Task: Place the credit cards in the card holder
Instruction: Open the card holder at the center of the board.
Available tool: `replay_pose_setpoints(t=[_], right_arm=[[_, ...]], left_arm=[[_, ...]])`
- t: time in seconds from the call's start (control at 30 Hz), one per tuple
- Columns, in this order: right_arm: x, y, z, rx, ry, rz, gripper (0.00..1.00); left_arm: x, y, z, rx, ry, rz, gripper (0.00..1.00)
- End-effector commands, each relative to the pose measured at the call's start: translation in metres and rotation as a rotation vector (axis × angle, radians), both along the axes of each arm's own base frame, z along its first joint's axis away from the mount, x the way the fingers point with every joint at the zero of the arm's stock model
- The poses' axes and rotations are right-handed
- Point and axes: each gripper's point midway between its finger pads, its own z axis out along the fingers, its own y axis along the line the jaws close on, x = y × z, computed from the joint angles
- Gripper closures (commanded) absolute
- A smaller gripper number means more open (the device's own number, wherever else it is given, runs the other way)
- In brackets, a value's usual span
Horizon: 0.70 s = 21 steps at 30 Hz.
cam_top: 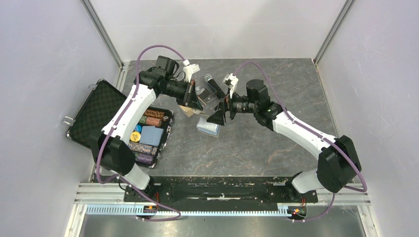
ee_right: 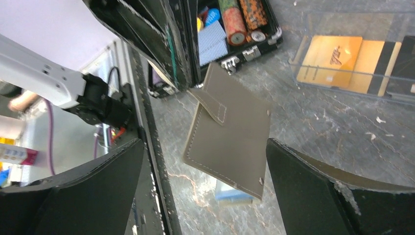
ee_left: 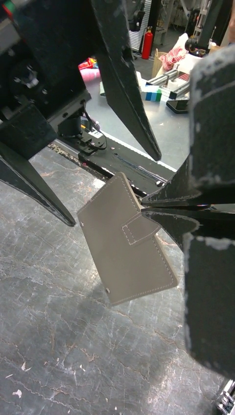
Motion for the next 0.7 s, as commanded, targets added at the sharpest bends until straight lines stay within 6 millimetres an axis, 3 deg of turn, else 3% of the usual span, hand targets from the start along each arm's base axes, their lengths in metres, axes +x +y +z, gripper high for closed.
replay_pose_setpoints(t=[0.0, 0.13, 0.37, 0.47, 0.5, 0.6, 0.67], right_arm=[[0.006, 0.003, -0.011, -0.112, -0.078, -0.045, 0.02], [0.002, 0.008, -0.022, -0.173, -0.098, -0.049, 0.04], [0.012, 0.013, -0.03, -0.244, -0.12, -0.14, 0.23], [0.019, 0.013, -0.03, -0.256, -0.107, -0.182, 0.46], [0.022, 0.012, -0.03, -0.256, -0.096, -0.201, 0.61], [0.024, 0.015, -0.03, -0.245, -0.078, -0.211, 0.9], [0.026, 0.015, -0.03, -0.239, -0.067, -0.22, 1.0]], left_arm=[[-0.004, -0.008, 0.024, -0.08, -0.014, -0.017, 0.98], [-0.006, -0.011, 0.027, -0.104, -0.005, -0.028, 0.98], [-0.006, -0.013, 0.026, -0.119, 0.009, -0.021, 0.98], [-0.004, -0.013, 0.027, -0.119, -0.001, -0.007, 0.96], [-0.002, -0.012, 0.027, -0.114, -0.007, 0.003, 0.94], [0.005, -0.005, 0.024, -0.061, -0.041, 0.057, 0.78], [0.014, 0.003, 0.022, -0.01, -0.076, 0.12, 0.63]])
